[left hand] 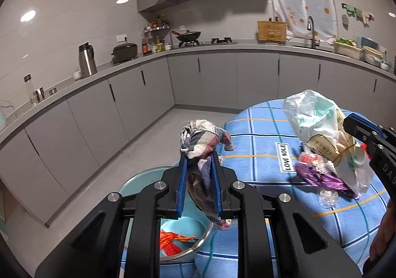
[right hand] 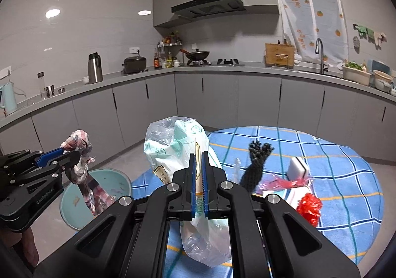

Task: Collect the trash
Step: 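Lift the rag and plastic bag and carry both over the bucket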

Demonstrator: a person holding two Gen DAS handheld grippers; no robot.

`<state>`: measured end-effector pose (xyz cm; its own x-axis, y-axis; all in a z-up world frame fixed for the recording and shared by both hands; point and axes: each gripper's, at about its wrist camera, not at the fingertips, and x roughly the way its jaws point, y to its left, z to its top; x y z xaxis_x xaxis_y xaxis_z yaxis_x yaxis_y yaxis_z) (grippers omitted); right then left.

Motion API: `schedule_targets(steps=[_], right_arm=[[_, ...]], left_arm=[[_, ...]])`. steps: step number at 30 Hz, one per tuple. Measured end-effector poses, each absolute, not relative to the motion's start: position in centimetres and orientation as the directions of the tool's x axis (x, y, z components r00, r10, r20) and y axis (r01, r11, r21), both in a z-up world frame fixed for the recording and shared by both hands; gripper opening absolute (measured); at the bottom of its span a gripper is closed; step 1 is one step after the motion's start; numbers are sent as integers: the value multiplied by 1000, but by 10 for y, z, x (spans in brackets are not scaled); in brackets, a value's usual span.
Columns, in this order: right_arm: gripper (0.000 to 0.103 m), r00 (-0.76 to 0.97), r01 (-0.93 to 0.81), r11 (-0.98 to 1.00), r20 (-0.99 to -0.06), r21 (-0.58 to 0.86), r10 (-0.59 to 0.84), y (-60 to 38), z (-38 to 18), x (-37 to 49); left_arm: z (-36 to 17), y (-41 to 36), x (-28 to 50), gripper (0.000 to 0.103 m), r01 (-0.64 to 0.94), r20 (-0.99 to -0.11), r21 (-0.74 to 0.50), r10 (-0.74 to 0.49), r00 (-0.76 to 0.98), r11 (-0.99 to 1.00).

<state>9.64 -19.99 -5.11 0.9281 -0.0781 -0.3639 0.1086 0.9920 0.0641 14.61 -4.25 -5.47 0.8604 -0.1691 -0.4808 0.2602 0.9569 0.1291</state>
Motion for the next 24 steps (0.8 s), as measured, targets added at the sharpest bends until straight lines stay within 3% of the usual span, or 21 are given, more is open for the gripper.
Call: schedule_targets(steps=[24], right_arm=[[5, 928, -24, 998, -370, 65, 47, -149, -48, 127]], left_arm=[[-56, 15, 169, 18, 133, -492, 114, -60, 868, 985]])
